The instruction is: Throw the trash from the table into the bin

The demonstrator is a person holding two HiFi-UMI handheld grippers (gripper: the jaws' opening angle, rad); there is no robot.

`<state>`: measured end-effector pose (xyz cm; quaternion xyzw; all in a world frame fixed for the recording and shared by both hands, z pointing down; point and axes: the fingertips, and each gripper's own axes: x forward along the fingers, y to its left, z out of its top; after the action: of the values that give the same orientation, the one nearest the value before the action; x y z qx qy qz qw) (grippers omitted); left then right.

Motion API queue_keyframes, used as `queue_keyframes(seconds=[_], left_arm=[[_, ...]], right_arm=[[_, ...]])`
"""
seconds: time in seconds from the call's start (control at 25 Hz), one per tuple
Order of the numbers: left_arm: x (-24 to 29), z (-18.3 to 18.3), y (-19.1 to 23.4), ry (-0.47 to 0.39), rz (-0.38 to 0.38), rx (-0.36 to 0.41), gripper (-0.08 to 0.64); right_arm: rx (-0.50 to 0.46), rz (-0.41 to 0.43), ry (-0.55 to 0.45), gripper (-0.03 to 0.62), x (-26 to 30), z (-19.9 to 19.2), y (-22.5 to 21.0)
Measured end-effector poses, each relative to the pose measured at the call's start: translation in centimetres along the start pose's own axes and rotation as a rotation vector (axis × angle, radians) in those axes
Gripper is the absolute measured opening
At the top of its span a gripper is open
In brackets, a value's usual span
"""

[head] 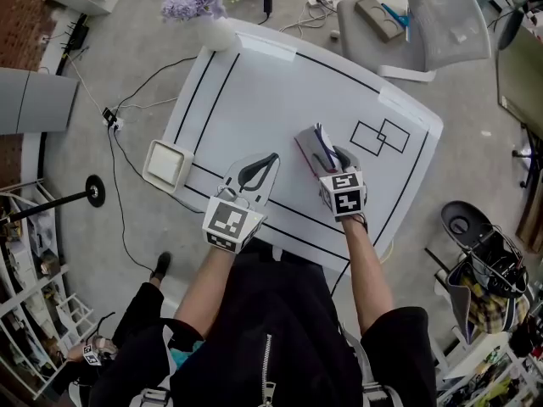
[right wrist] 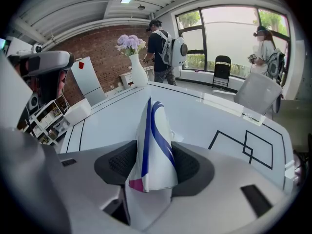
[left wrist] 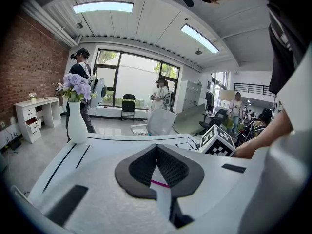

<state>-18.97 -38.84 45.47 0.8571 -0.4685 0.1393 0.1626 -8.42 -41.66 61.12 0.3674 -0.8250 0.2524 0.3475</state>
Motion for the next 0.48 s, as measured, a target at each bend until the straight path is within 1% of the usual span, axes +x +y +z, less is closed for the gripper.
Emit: queue_keyframes(seconds=[0.16,0.24,0.48], left_arm=[[-0.1,0.4,0.3,-0.007,0.001,0.001,0.007],[-0.4,0.7,0.5,-0.014,0.006,-0.003,0.006],[-1.1,1.6,1.1,-0.039,0.006,-0.001,0.007]], right_arm=[[-0.012,0.028,0.003,0.181,-0.4,0.5,1.0],[-0.020,0.036,-0.011,0.160,-1.0,1.2,1.7],[-0.022,0.031,-0.070,0.137,-2.7,3.5,2.8]])
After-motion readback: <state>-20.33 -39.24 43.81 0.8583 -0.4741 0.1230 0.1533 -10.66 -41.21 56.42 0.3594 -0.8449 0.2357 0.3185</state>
